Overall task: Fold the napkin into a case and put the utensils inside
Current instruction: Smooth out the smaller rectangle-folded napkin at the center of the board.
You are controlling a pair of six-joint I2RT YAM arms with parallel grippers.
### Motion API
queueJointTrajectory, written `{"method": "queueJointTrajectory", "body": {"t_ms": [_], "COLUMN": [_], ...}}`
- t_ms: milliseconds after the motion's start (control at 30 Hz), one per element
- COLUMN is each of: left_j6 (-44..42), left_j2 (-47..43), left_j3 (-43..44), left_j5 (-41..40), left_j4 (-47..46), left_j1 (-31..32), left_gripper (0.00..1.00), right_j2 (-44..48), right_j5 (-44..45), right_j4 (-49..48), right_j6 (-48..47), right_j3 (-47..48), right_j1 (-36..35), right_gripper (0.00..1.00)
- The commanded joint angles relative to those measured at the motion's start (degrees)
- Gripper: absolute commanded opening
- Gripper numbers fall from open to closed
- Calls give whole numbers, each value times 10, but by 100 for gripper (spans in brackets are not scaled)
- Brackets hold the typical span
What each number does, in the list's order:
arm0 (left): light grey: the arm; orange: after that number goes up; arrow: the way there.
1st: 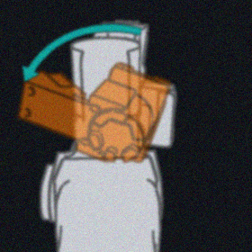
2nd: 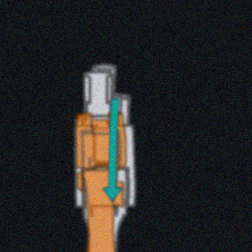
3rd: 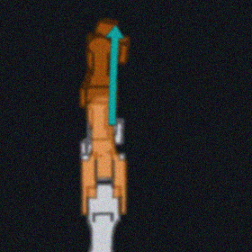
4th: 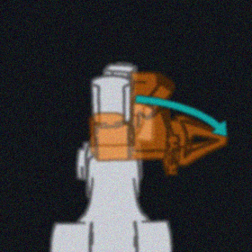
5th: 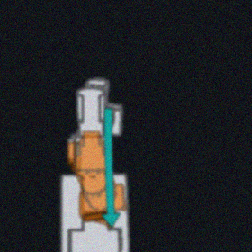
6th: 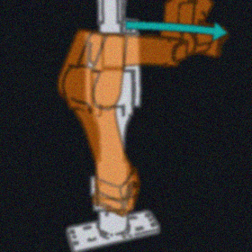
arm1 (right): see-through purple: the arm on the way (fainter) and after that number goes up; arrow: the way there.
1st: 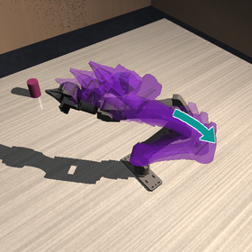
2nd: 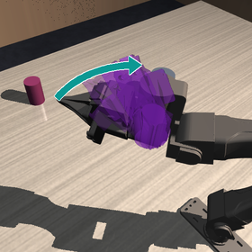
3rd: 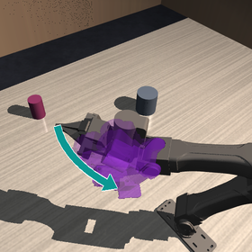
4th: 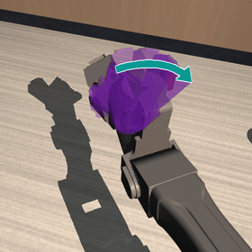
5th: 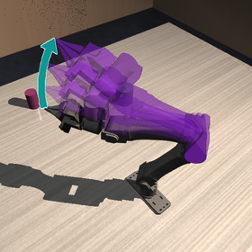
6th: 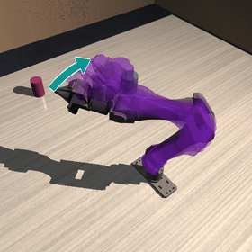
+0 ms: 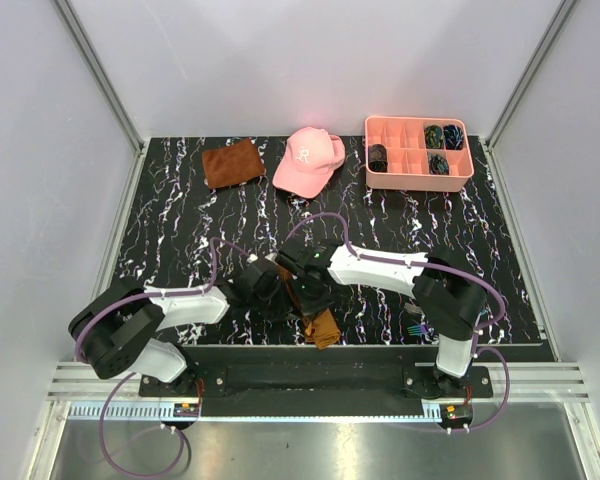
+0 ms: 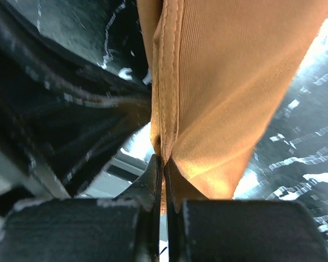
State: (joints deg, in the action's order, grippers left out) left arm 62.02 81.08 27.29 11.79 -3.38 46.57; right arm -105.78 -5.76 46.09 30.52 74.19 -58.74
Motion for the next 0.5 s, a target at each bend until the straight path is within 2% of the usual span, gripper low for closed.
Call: {"method": "queueJointTrajectory", "body": {"t_ms": [0, 200, 333, 367, 400, 467], "left_j6": [6, 0, -8, -13, -21, -32], "left_j2": [-3, -33, -86, -95, -104, -122], "left_j3": [5, -4, -14, -13, -11, 0], "left_j5": [-2, -21, -16, -13, -9, 1], "left_j4": [-27, -7, 22, 31, 32, 52], "left_j1": [4, 1, -34, -44, -55, -85], "left_gripper": [6, 6, 9, 12, 14, 18], "right_j2": [-11, -29, -25, -23, -22, -14], "right_j5": [-24, -15, -9, -10, -12, -11], "right_j4": [-61, -107, -118, -122, -124, -133], "right_j6": [31, 40, 42, 44, 45, 48], "right_j3": [-26, -70, -87, -90, -93, -103], "right_j1": [-4, -2, 1, 2, 2, 2], "right_gripper": [0, 0, 2, 2, 9, 12]}}
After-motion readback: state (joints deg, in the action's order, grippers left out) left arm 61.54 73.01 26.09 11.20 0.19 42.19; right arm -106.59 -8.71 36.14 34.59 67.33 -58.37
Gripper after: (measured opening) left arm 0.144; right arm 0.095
